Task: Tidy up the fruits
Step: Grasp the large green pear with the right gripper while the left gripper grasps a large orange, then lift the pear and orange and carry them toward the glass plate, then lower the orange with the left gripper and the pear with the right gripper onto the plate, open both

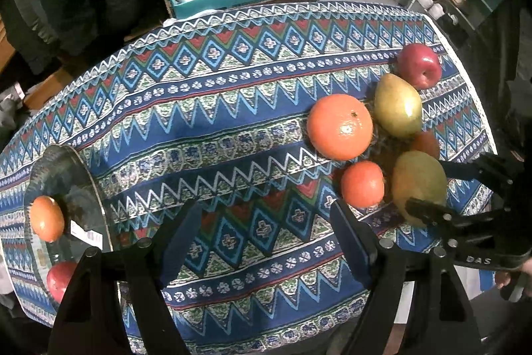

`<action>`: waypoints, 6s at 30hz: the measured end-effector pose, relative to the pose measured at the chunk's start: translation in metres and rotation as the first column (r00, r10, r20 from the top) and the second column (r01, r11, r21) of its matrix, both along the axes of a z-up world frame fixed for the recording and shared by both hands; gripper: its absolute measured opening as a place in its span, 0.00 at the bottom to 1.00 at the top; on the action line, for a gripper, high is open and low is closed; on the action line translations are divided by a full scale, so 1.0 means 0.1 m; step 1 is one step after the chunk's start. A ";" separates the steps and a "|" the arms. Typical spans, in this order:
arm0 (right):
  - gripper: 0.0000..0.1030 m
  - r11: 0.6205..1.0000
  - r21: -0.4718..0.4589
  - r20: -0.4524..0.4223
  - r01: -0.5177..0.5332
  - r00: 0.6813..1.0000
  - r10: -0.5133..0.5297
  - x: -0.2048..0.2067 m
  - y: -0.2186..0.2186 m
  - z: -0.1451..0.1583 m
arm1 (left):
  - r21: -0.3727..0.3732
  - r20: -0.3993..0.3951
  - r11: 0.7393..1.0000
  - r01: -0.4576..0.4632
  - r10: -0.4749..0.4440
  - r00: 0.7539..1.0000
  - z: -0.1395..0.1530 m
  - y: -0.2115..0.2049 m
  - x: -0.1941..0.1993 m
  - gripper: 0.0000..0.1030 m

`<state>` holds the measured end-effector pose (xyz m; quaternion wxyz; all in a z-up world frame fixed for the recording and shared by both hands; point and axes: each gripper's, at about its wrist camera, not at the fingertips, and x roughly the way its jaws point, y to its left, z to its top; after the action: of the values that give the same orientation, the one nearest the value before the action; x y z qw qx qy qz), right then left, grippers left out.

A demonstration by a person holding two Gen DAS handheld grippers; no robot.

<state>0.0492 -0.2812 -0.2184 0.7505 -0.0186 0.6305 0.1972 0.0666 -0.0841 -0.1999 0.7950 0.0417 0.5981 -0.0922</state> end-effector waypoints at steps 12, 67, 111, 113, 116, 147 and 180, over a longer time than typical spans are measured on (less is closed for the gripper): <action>0.69 0.995 0.065 -0.062 0.073 0.996 -0.068 0.03 -0.21 -0.09 | 0.011 -0.017 0.999 0.043 -0.043 0.999 -0.11 -0.21 -0.03 0.78; 0.68 0.973 0.003 0.201 0.230 0.953 -0.226 0.49 -0.87 0.16 | -0.096 -0.058 0.995 0.005 -0.011 0.998 -0.63 -0.79 0.66 0.68; 0.68 0.996 0.090 0.423 -0.006 0.906 -0.032 0.22 0.48 1.48 | -0.135 0.218 0.989 -0.063 0.092 0.972 0.92 0.45 -0.40 0.67; 0.68 0.996 0.091 0.425 -0.023 0.905 -0.018 0.22 0.61 1.51 | -0.140 0.218 0.987 -0.081 0.111 0.970 0.94 0.56 -0.42 0.67; 0.68 0.994 0.100 0.427 -0.053 0.904 0.006 0.22 0.80 1.54 | -0.131 0.229 0.985 -0.110 0.138 0.964 0.95 0.74 -0.46 0.67; 0.68 0.948 0.132 0.335 -0.289 0.913 0.231 0.19 2.63 1.34 | -0.124 0.187 0.931 -0.343 0.361 0.913 0.60 2.07 -0.70 0.67; 0.69 0.940 0.166 0.092 -0.298 0.954 0.287 0.40 3.22 0.27 | -0.110 0.019 0.897 -0.428 0.433 0.901 -0.14 2.40 -0.49 0.68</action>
<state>0.0888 0.0408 -0.1917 0.7320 -0.0514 0.5752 0.3614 0.0176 0.1564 -0.2142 0.8095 -0.1307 0.5697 0.0559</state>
